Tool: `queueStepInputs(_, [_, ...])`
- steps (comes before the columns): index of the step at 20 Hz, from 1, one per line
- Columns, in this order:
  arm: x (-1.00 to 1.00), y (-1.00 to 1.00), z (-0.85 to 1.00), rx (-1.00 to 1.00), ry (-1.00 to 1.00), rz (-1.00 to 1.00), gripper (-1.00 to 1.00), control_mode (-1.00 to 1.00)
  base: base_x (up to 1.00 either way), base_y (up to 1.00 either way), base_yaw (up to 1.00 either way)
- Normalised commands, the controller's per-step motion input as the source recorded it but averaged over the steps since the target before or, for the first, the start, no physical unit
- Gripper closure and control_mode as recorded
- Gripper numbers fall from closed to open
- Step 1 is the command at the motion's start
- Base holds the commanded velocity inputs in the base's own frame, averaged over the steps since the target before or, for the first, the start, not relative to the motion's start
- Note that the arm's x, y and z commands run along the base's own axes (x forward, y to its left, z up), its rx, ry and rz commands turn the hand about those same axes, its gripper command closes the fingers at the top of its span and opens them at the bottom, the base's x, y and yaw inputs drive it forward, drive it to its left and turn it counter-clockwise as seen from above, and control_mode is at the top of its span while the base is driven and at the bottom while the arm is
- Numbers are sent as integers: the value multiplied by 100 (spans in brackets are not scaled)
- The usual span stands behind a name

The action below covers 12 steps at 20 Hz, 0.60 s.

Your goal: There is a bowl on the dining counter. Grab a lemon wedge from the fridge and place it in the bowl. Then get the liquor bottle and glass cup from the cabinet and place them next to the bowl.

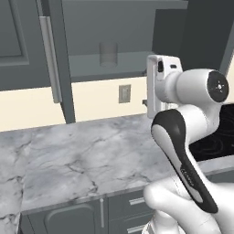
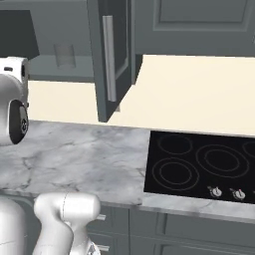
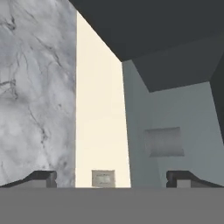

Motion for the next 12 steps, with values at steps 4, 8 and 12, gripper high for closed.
queueStepInputs(4, [3,-1,1,0,0,0,-100,-100,0,0,0])
queueStepInputs(8, [0,-9,8,0,0,4,-100,-100,0,0,0])
queueStepInputs(12, [2,-2,2,0,0,10,-100,-100,0,0,0])
